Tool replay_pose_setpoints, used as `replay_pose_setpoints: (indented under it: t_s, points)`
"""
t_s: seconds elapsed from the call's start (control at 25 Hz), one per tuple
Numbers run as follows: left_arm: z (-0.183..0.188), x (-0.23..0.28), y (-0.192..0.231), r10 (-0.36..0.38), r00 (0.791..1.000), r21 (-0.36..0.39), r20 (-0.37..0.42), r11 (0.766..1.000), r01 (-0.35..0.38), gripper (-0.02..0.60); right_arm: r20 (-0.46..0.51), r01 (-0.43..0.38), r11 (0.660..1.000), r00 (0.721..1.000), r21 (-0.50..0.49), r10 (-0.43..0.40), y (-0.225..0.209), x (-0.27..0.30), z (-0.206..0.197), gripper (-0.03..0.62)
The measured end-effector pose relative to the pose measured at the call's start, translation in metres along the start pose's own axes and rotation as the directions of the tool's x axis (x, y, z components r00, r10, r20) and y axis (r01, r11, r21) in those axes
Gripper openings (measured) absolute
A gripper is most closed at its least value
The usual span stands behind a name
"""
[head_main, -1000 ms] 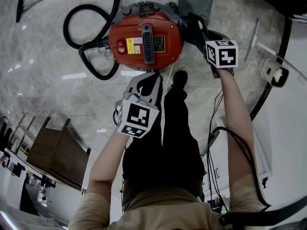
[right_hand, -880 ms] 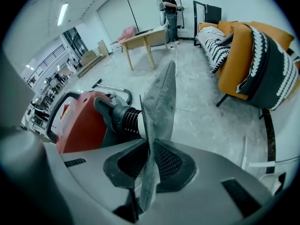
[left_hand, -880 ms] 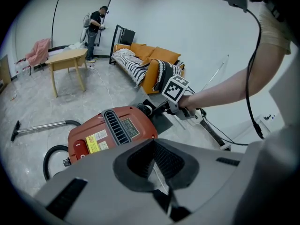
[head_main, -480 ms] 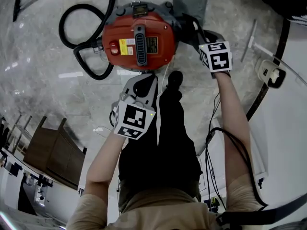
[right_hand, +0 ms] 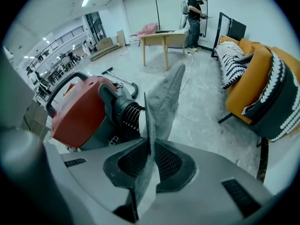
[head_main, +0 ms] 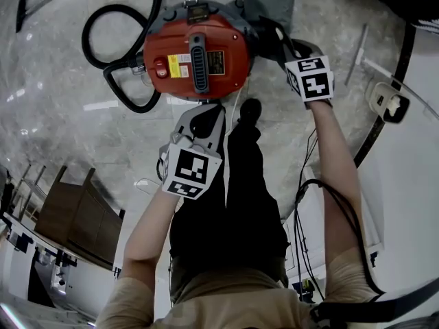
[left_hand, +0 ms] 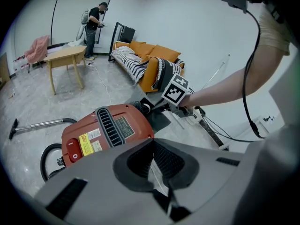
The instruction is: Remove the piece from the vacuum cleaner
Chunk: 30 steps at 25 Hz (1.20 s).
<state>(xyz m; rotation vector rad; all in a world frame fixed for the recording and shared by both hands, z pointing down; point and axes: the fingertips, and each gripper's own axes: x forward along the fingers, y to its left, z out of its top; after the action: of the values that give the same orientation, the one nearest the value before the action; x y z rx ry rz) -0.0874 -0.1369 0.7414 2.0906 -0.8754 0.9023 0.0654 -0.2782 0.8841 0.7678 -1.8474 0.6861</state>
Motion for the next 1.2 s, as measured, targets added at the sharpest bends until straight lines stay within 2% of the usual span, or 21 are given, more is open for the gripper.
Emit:
replay_pose_setpoints:
  t_s: [0.84,1.2]
  points:
    - [-0.01,-0.009,0.011,-0.017,1.0,-0.034,0.005,0.999,0.017,0.003,-0.057,0.011,1.0,0.998,-0.025,-0.012,0.0,0.012,-0.002,0.041]
    - [-0.003,-0.005,0.018,-0.022,1.0,-0.035,0.018,0.999,0.023,0.003,-0.081,0.014,0.997,0.997,-0.08,-0.02,-0.003,0.016,-0.002,0.038]
